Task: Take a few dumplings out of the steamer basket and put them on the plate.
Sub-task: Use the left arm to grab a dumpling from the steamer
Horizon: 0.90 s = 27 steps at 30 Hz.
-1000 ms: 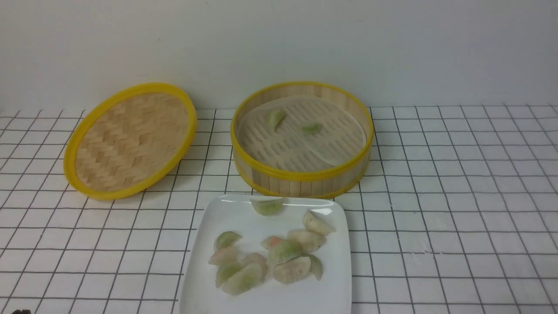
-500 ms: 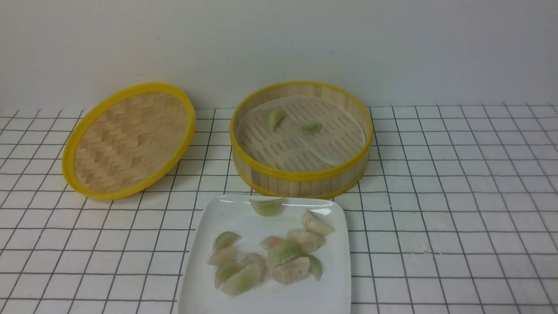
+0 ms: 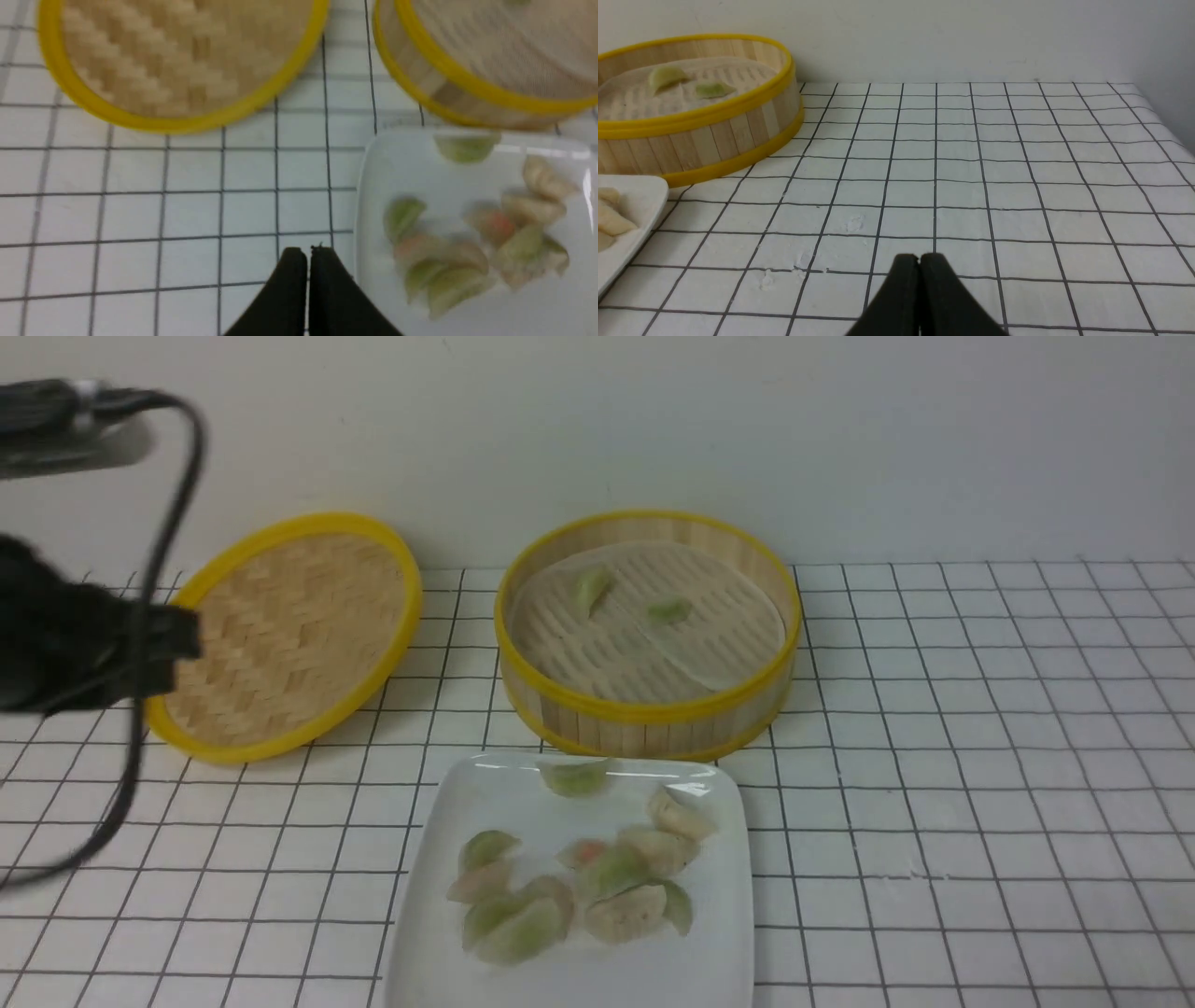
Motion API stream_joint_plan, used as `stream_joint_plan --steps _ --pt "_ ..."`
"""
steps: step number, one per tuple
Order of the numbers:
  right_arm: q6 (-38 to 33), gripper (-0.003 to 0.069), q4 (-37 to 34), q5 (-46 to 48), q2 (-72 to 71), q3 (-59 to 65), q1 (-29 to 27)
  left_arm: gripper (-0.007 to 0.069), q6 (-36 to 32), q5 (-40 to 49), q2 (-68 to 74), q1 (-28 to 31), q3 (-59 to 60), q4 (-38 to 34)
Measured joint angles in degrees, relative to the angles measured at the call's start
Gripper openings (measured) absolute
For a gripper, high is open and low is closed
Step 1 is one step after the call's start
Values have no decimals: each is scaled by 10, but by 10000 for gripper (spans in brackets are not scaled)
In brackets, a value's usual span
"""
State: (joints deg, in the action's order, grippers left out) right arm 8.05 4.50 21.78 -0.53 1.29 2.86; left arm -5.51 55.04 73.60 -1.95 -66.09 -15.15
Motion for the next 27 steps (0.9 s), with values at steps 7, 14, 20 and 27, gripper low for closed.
stream_joint_plan --steps 7,14,20,27 --pt "0 -15 0 0 0 0 0 -6 -40 133 298 -55 -276 5" --pt "0 -15 0 0 0 0 0 -6 -11 154 532 -156 -624 103" --pt "0 -15 0 0 0 0 0 -6 -12 160 661 -182 -815 106" --pt "0 -15 0 0 0 0 0 36 -12 167 807 -182 -1015 101"
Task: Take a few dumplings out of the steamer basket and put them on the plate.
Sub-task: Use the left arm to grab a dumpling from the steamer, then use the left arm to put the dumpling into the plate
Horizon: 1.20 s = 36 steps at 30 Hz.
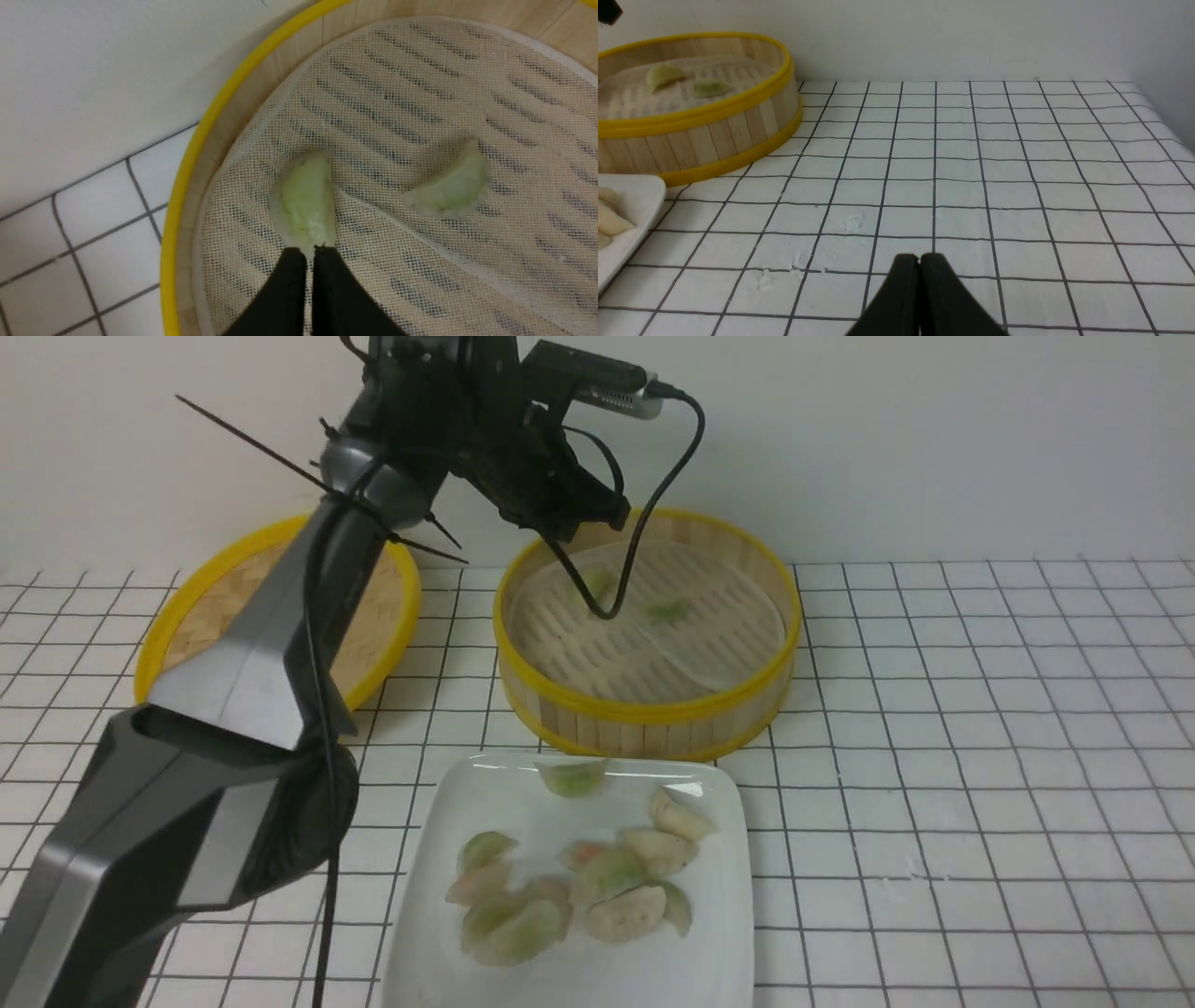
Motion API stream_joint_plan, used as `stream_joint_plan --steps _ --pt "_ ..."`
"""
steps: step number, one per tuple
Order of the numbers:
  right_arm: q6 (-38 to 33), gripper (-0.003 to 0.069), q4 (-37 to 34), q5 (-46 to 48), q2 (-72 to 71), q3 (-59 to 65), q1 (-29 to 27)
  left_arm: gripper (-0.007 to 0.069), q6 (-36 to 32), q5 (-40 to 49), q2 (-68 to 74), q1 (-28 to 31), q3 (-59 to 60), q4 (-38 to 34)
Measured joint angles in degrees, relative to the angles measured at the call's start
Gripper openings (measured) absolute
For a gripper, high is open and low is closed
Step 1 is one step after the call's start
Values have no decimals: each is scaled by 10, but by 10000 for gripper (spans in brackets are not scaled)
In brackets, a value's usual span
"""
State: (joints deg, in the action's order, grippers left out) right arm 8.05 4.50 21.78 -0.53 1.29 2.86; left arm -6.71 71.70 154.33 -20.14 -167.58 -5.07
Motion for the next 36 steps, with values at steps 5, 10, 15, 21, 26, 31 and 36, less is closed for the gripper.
stream_joint_plan --steps 5,10,15,21,26,31,36 --pt "0 -15 0 0 0 0 0 201 -19 0 29 0 -5 1" --pt "0 -15 0 0 0 0 0 407 -25 -55 52 0 -5 8" --pt "0 -15 0 0 0 0 0 455 -24 -103 82 1 -6 8" --pt "0 -15 0 0 0 0 0 213 -19 -101 90 1 -6 4" --pt "0 -15 0 0 0 0 0 208 -18 -14 28 1 -1 9" --pt "0 -15 0 0 0 0 0 208 2 1 -113 1 39 -17" --pt "0 -15 0 0 0 0 0 208 2 -2 -299 -1 232 -67"
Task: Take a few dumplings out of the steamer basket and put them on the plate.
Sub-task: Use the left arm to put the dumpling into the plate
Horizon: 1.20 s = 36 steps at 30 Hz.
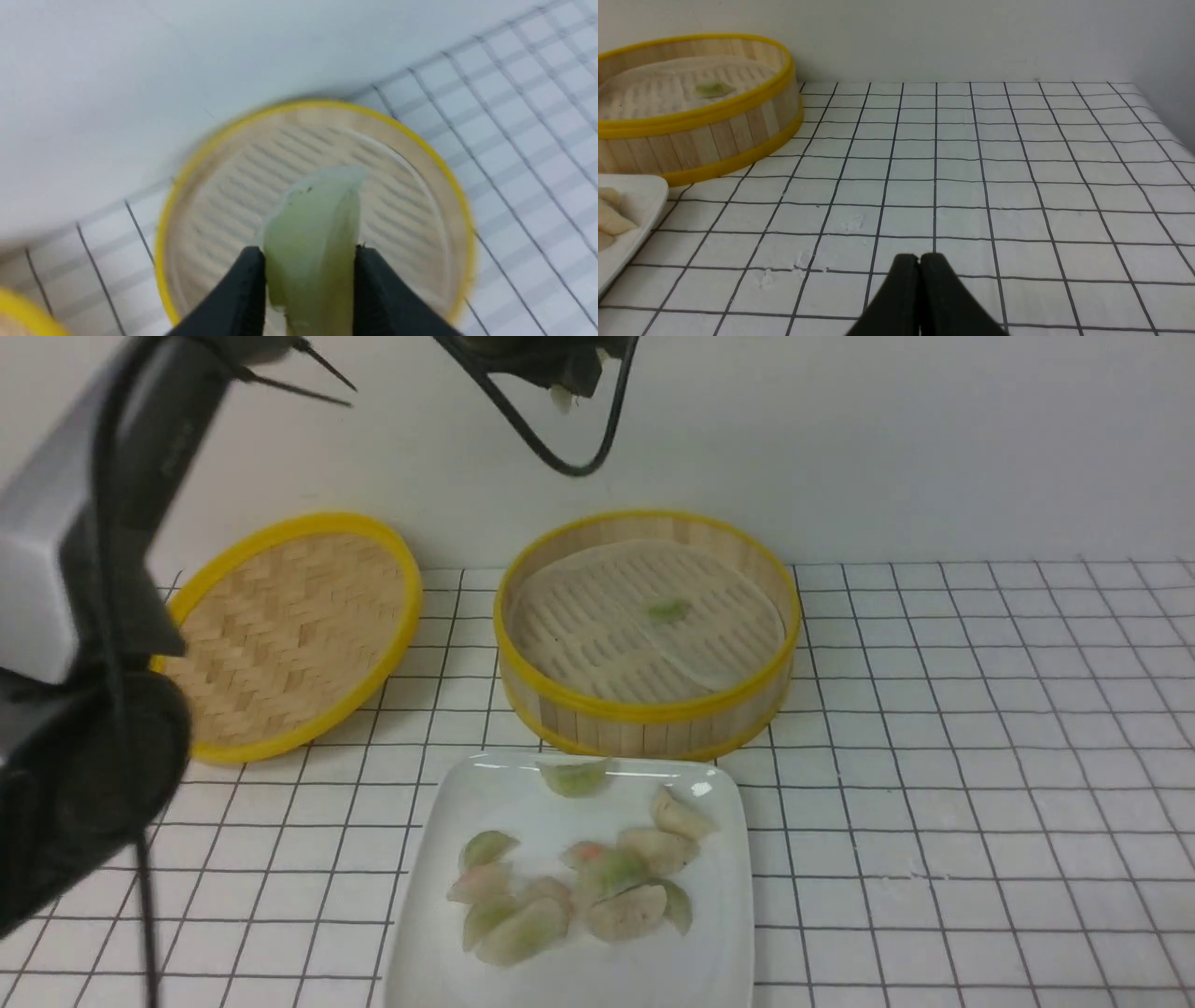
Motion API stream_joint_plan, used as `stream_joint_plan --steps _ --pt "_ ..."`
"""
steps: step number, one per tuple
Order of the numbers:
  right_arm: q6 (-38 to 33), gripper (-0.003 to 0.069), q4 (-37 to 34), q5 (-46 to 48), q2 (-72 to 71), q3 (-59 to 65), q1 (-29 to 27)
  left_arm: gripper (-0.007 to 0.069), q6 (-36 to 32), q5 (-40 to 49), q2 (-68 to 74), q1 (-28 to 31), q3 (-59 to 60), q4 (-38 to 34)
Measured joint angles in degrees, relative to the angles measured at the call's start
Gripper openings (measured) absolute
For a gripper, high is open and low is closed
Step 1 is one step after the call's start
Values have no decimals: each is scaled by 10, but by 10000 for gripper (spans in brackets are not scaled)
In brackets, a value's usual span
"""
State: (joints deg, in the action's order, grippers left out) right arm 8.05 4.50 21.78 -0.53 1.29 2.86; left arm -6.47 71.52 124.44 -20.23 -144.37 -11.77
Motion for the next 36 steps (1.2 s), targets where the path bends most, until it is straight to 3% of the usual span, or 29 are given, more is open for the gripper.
stream_joint_plan --steps 1,7,13,21,25,26,29,31,33,34,35,36 --pt "0 -15 0 0 0 0 0 208 0 0 -68 -2 110 5" --pt "0 -15 0 0 0 0 0 208 14 1 -244 -3 484 18" --pt "0 -15 1 0 0 0 0 208 5 -62 -293 -3 685 -23" --pt "6 -15 11 -31 0 4 0 225 -60 -127 -253 -3 715 -38" --pt "55 -15 -68 -151 0 4 0 363 -67 -136 -243 -3 715 -50" --pt "83 -15 -111 -208 0 4 0 439 -72 -136 -242 -3 715 -49" --pt "107 -15 -168 -288 0 4 0 569 -74 -132 -242 -3 697 -48" --pt "111 -15 -181 -312 0 4 0 596 -72 -122 -242 -3 684 -48" --pt "112 -15 -196 -359 0 4 0 562 -64 -94 -246 -3 659 -49" --pt "110 -15 -212 -385 0 4 0 496 -56 -80 -253 -3 647 -45" --pt "110 -15 -214 -385 0 4 0 482 -56 -78 -257 -3 644 -44" --pt "106 -15 -236 -405 0 4 0 318 -49 -74 -277 -3 638 -37"
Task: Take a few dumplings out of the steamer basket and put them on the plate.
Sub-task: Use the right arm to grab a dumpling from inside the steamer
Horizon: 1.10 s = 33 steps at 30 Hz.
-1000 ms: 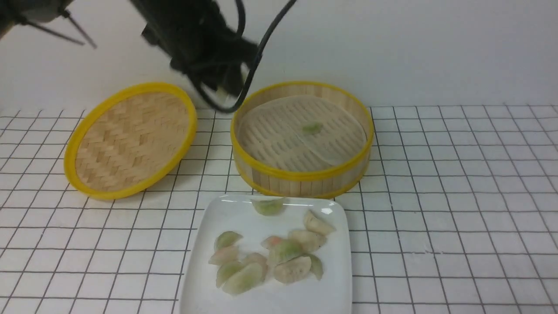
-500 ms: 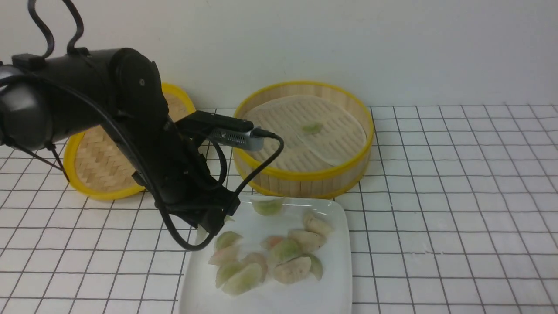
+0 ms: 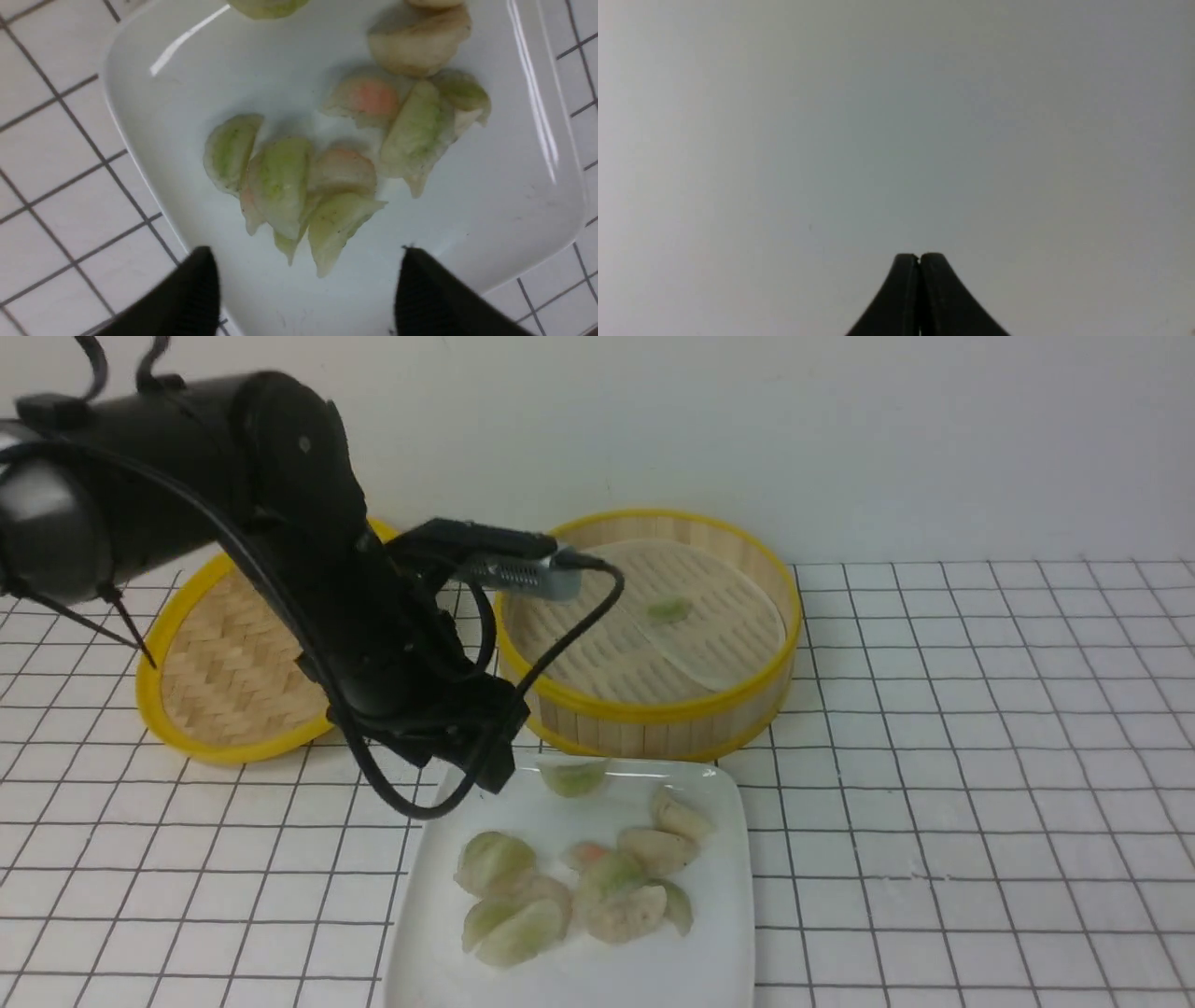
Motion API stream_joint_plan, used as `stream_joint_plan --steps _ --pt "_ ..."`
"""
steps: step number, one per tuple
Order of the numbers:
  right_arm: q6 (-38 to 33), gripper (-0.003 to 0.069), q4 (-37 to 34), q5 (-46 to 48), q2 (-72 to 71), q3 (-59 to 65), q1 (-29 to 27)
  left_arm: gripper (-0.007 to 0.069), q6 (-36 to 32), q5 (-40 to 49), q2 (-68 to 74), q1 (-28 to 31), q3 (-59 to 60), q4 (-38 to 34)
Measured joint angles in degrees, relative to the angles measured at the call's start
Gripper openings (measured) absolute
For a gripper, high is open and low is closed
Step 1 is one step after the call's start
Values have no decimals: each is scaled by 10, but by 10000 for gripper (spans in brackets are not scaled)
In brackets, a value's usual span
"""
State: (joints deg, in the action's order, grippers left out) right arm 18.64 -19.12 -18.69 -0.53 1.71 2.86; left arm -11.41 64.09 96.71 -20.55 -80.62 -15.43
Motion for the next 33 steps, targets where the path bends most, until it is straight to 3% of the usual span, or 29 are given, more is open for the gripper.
stream_joint_plan --steps 1,2,3,5,8,11,13,14,17,25,33 --pt "-1 -15 -3 -1 0 0 0 296 0 0 -3 0 -1 1" --pt "0 -15 -28 -4 0 0 0 125 4 -1 -39 0 -1 8" --pt "0 -15 -35 -5 0 0 0 125 4 -1 -39 0 -1 8" --pt "0 -15 -70 -12 0 0 0 21 7 -4 -114 0 9 8" --pt "-3 -15 -77 5 1 -10 0 1 7 -19 -187 0 35 8" --pt "-20 -15 -21 140 51 -111 7 -6 8 -65 -293 0 94 8" --pt "-30 -15 46 313 174 -266 24 -6 9 -116 -377 0 160 7" --pt "-32 -15 49 325 184 -278 25 -6 10 -120 -383 0 165 6" --pt "-76 -15 87 530 372 -468 45 -6 19 -190 -464 0 247 5" --pt "-220 -15 62 865 757 -841 53 -6 63 -187 -510 0 308 5" --pt "-237 -13 49 902 1064 -1134 112 -6 71 -95 -510 0 309 5"
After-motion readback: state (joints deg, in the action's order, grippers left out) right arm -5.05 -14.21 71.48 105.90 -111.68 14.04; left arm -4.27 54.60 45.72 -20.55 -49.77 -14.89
